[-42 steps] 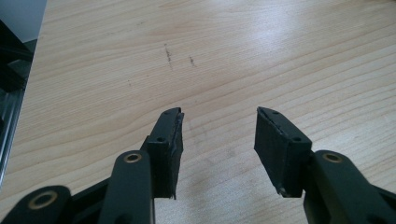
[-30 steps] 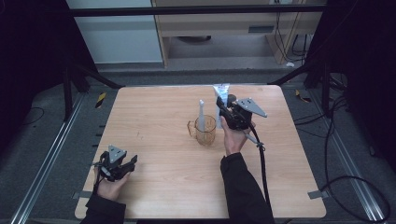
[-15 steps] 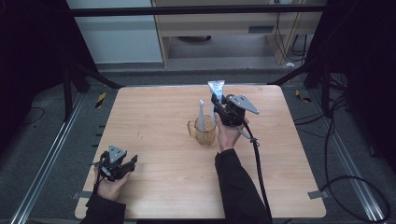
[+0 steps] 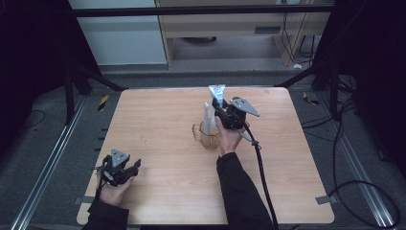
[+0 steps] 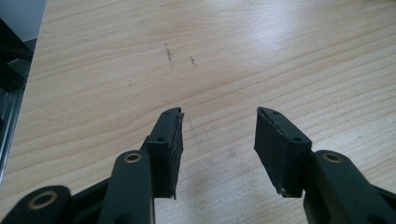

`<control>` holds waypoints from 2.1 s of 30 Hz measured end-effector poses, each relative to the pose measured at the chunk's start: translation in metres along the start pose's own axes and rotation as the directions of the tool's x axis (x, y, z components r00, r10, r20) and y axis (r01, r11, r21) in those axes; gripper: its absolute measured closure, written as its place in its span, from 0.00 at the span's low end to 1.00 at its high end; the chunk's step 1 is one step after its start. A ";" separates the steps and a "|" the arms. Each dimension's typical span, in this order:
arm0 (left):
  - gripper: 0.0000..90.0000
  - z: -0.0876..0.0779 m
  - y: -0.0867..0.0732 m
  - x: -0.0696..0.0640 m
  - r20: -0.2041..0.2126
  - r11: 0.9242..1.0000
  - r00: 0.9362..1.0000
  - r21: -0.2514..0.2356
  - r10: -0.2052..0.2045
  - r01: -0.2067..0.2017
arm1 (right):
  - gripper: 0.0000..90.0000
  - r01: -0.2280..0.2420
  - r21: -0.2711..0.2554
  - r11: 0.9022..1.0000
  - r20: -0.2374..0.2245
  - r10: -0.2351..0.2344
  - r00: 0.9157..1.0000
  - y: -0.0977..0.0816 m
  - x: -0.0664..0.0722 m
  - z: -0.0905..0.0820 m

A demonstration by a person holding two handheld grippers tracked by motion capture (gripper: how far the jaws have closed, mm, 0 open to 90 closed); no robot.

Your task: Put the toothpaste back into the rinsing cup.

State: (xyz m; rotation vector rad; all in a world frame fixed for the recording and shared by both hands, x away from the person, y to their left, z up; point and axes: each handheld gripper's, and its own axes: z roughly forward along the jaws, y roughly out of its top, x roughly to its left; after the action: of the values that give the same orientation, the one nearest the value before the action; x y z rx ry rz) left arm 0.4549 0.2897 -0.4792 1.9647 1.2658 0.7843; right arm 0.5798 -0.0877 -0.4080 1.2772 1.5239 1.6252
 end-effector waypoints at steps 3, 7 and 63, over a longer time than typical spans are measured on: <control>0.57 0.000 0.000 0.000 0.000 1.000 1.000 -0.001 -0.001 0.001 | 0.77 0.006 0.012 1.000 -0.005 -0.006 1.000 -0.003 0.002 0.002; 0.57 0.000 0.000 0.000 0.000 1.000 1.000 0.000 0.000 0.000 | 0.76 0.033 0.028 0.999 -0.010 -0.033 0.999 -0.007 0.006 0.003; 0.55 0.002 -0.001 -0.002 0.011 1.000 1.000 0.019 0.000 0.000 | 0.30 0.217 0.364 0.906 -0.032 -0.220 0.975 -0.008 -0.038 -0.099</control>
State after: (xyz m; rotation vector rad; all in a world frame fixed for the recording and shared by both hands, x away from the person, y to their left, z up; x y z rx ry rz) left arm 0.4549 0.2876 -0.4809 1.9814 1.2711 0.7637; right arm 0.5037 -0.1618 -0.4158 1.2407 1.9537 1.2270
